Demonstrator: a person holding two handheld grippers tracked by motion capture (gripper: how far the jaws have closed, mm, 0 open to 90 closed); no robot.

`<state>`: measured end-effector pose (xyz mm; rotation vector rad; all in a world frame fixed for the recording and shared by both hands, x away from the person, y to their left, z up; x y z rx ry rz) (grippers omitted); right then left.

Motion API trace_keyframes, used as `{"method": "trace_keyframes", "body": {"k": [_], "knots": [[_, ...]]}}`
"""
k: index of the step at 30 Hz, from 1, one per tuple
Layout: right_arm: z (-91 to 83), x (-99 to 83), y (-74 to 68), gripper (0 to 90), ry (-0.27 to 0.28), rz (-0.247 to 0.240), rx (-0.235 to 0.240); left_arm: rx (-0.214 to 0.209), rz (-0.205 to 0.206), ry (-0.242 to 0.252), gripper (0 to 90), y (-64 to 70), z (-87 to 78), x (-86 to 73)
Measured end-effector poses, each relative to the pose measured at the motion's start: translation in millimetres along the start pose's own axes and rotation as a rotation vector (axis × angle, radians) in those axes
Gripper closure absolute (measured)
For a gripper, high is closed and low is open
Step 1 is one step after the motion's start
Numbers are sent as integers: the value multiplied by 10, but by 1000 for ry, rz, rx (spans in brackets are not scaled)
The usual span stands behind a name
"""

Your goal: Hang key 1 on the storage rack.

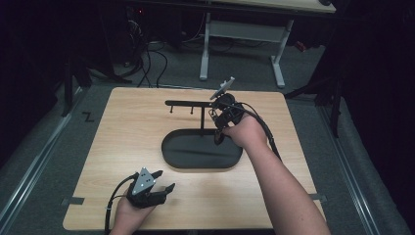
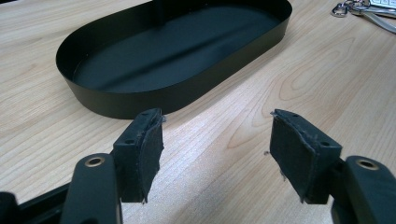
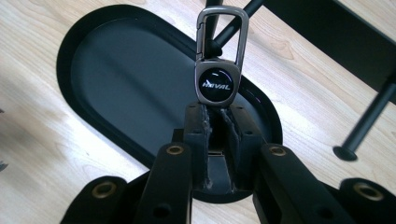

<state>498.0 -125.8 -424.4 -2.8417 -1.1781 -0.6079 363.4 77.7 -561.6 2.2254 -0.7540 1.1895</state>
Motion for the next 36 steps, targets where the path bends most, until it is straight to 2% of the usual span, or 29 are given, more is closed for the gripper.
{"method": "trace_keyframes", "body": {"k": [10,17,22,28,36], "knots": [[157,49,53,802,1,25,-15,1,4,-6,351,1,8,-9],[219,54,43,792,-5,28,-18,3,7,-8,352,-5,6,-10],[212,81,38,778,17,30,-15,7,11,-10,352,-4,10,-14],[176,22,-10,740,22,26,-3,6,13,-10,352,-1,17,-14],[109,-175,-94,696,34,35,15,4,20,-20,352,14,40,-22]]}}
Point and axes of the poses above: each handheld gripper's, and its own axes: z roughly forward along the jaws, x roughly out of its top, y roughly to its right, the point moved 9 cm from there along z, roughly forward along the jaws, and after that the axes turned 11 degrees about -z, right-handed, at the moved point
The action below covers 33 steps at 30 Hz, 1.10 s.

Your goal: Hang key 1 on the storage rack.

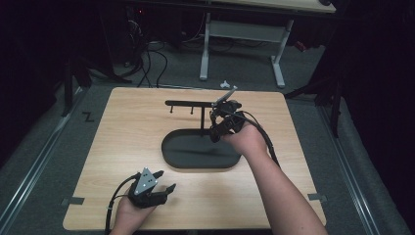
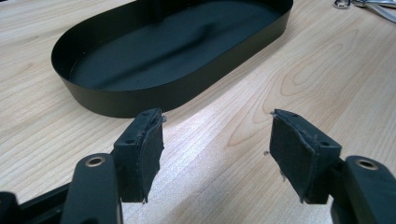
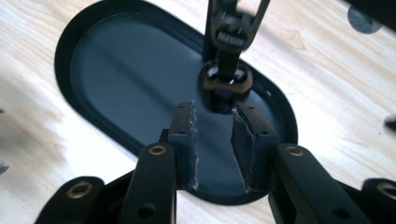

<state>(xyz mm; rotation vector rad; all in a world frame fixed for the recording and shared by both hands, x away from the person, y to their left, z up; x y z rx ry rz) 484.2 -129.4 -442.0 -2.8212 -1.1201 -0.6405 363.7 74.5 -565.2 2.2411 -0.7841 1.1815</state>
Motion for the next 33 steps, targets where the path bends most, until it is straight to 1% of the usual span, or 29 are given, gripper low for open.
{"method": "trace_keyframes", "body": {"k": [1,3,5,7,8,10,11,12,13,14,16,20,22,23,24,25,27,29,30,32,33], "knots": [[-16,-55,-19,686,5,-2,3,0,1,-1,352,3,2,-1],[-26,-87,-31,679,3,0,5,1,4,-1,352,10,8,-2],[-35,-143,-62,651,11,-4,11,-1,1,-3,352,19,14,-5],[-43,-198,-76,628,18,-12,6,-1,5,-7,352,20,19,-10],[-47,-224,-86,615,24,-5,4,0,5,-8,351,21,22,-12],[-49,-281,-97,598,32,-7,4,1,6,-9,351,21,25,-15],[-45,-344,-123,593,39,-1,5,0,6,-13,352,20,23,-18],[-45,-344,-123,593,39,-1,5,2,5,-11,352,18,25,-17],[-35,-376,-129,594,44,-5,6,2,5,-11,351,17,26,-18],[-14,-448,-148,595,41,-1,8,3,5,-10,351,18,29,-19],[-2,-481,-151,594,43,-1,7,2,6,-12,351,20,30,-22],[58,-629,-169,596,45,26,22,2,10,-17,351,26,36,-29],[88,-706,-158,591,43,14,13,0,12,-21,351,29,38,-31],[102,-746,-163,589,40,16,11,0,11,-23,351,30,40,-34],[114,-786,-160,589,37,2,4,0,10,-23,351,32,43,-36],[139,-861,-173,590,38,7,18,0,10,-25,351,31,44,-38],[149,-895,-177,590,39,15,20,0,10,-27,351,33,45,-41],[161,-966,-175,591,38,23,15,-1,10,-29,351,37,46,-43],[167,-1000,-168,590,40,17,19,0,11,-29,351,39,47,-43],[170,-1102,-150,588,45,29,28,0,13,-29,351,46,51,-44],[170,-1102,-150,588,45,29,28,1,14,-30,351,48,53,-45]]}}
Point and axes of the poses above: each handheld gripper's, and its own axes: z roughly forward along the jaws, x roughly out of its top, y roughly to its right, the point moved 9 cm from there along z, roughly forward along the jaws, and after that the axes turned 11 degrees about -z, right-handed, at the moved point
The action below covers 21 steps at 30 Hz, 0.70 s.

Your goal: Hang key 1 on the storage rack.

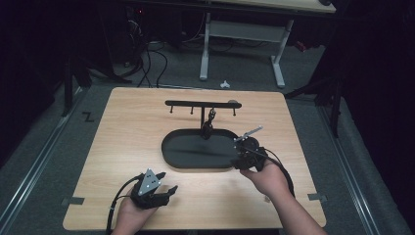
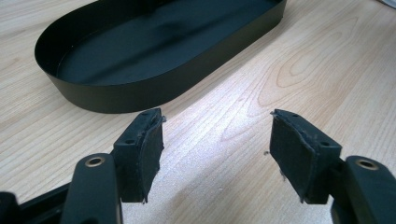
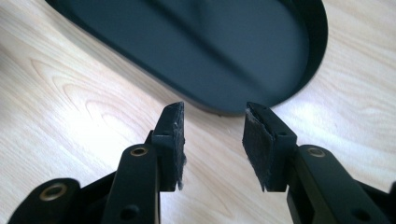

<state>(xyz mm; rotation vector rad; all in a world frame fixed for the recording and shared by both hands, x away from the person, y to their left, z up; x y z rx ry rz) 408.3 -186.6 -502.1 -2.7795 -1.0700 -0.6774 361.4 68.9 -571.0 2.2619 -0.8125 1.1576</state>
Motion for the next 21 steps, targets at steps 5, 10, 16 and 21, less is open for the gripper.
{"method": "trace_keyframes", "body": {"k": [5,10,16,21], "knots": [[-37,-187,83,566,-5,15,-2,-3,2,-3,352,6,6,-3],[-33,-387,238,553,-13,46,-14,-2,4,-5,351,8,7,-5],[36,-644,419,535,-46,81,-41,0,4,-6,352,5,7,-7],[89,-855,629,527,-85,106,-85,0,6,-13,351,3,10,-15]]}}
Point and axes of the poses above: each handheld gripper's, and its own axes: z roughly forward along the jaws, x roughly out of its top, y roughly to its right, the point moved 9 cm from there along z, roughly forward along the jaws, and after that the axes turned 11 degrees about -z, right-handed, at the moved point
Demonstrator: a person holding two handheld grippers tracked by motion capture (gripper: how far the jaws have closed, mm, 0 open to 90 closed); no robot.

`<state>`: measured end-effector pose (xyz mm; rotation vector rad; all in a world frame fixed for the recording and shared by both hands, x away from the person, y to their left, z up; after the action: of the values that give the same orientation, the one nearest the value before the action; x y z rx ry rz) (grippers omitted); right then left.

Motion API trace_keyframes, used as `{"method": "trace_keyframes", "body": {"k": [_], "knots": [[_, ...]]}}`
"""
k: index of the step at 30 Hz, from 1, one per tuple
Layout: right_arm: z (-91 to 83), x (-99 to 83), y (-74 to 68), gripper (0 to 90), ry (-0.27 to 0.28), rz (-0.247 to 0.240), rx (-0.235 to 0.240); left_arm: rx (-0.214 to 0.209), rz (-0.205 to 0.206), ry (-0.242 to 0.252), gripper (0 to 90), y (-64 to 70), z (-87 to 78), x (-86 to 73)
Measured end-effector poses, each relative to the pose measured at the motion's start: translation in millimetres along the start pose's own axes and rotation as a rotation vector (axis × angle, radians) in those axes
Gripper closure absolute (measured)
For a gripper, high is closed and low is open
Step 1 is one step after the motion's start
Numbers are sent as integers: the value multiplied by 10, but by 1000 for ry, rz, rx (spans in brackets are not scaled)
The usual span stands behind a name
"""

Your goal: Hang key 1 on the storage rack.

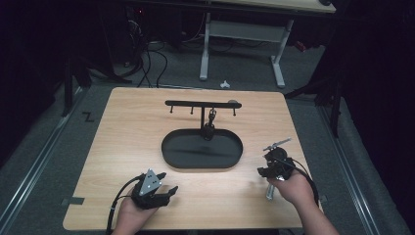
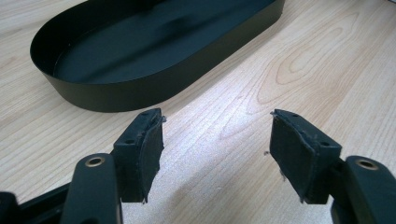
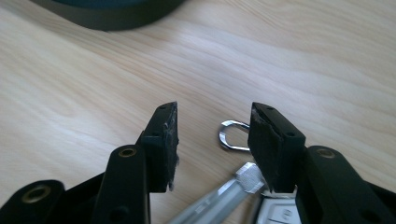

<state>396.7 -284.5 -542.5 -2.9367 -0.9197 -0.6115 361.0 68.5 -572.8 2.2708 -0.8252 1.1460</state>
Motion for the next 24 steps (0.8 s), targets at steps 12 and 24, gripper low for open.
{"method": "trace_keyframes", "body": {"k": [12,24], "knots": [[218,-272,295,530,-79,78,-26,3,-5,2,352,-9,-1,-5],[362,-164,364,575,-82,100,-32,5,-7,0,352,-24,-7,-10]]}}
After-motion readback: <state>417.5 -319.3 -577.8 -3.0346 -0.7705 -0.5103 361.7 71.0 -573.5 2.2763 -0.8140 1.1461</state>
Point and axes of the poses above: each handheld gripper's, and its own axes: z roughly forward along the jaws, x roughly out of its top, y roughly to its right, the point moved 9 cm from there along z, roughly forward along the jaws, and after that the axes turned 11 degrees about -z, right-handed, at the moved point
